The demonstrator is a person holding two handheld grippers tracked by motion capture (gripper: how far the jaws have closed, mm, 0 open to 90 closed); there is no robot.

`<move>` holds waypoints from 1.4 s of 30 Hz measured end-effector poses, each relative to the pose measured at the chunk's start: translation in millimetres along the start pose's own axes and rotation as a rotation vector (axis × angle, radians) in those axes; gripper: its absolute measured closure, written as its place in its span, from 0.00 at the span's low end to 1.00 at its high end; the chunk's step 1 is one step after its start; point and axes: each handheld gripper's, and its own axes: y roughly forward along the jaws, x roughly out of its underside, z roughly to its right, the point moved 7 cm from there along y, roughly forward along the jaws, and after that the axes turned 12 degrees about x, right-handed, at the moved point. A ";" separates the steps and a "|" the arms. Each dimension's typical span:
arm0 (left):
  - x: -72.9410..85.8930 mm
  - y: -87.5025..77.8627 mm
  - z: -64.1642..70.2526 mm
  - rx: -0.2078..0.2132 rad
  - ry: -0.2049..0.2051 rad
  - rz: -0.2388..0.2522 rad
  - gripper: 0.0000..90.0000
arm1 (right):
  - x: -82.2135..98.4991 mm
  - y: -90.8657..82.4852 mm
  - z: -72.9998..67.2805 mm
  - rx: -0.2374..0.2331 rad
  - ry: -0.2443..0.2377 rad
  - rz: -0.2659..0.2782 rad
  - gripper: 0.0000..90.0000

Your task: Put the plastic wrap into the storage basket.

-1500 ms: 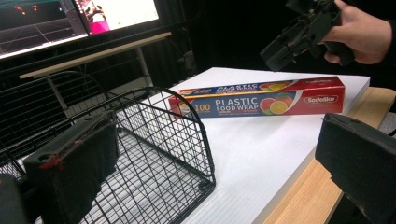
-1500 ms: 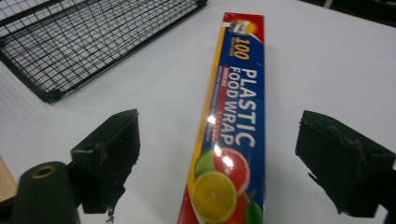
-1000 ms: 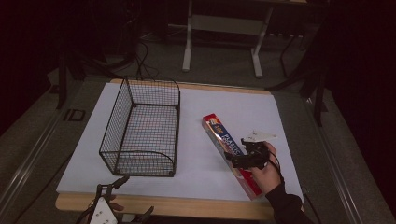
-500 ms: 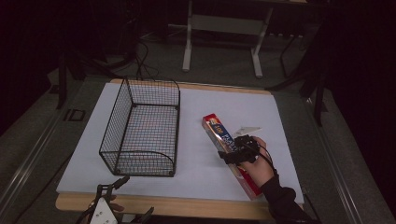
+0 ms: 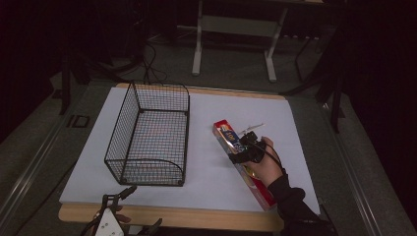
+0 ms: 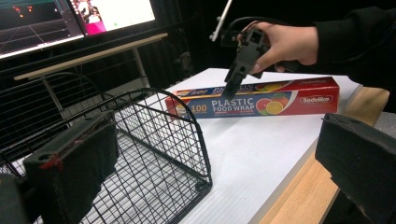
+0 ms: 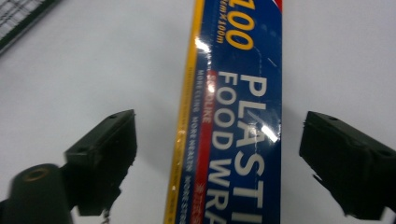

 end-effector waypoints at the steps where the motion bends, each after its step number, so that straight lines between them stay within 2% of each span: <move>1: 0.1 0.1 0.0 0.000 0.000 -0.001 0.00 | -0.2 4.8 -0.1 -0.006 0.005 -0.048 0.15; 4: 0.1 0.0 0.1 0.001 0.002 -0.001 0.00 | 1.3 10.7 -0.5 -0.007 0.001 -0.101 0.16; 5: 0.1 0.0 0.1 0.001 0.002 -0.001 0.00 | 1.3 10.7 -0.5 -0.007 0.001 -0.101 0.16; 6: 0.1 -0.1 0.0 0.001 0.001 -0.001 0.00 | 2.4 13.4 -0.6 0.000 -0.001 -0.131 0.18; 10: 0.1 -0.1 0.2 0.003 0.002 -0.001 0.00 | 3.6 16.2 1.0 0.002 0.008 -0.165 0.22; 15: 0.4 0.6 0.4 0.002 0.007 -0.005 0.00 | 9.7 20.0 -1.2 0.005 -0.024 -0.224 0.24; 18: 0.5 0.7 0.2 0.001 0.007 -0.006 0.00 | 10.6 19.9 -1.5 0.008 -0.024 -0.241 0.31; 19: 0.3 0.6 0.2 0.001 0.006 -0.004 0.00 | 10.5 19.6 -1.9 0.005 -0.024 -0.245 0.36; 24: 0.7 0.7 0.4 0.000 0.008 -0.010 0.00 | 11.7 20.5 -2.7 0.000 -0.043 -0.300 0.40; 25: 0.7 0.7 0.4 0.000 0.008 -0.010 0.00 | 11.7 20.5 -2.7 0.000 -0.043 -0.300 0.40; 26: 0.7 0.5 0.4 0.000 0.009 -0.010 0.00 | 10.9 20.5 -2.7 0.013 -0.021 -0.336 0.42; 28: 0.6 0.5 0.4 -0.001 0.010 -0.010 0.00 | 9.9 20.7 -2.9 0.020 -0.014 -0.353 0.43; 32: 0.6 0.5 0.0 -0.002 0.008 -0.008 0.00 | 9.5 19.4 -3.0 0.021 -0.003 -0.364 0.44; 35: 0.7 0.6 -0.3 -0.003 0.007 -0.007 0.00 | 8.1 14.6 -2.5 -0.021 0.023 -0.362 0.44; 42: 0.6 0.7 0.3 -0.004 0.011 -0.011 0.00 | -13.7 -9.2 11.4 -0.012 0.058 -0.305 0.44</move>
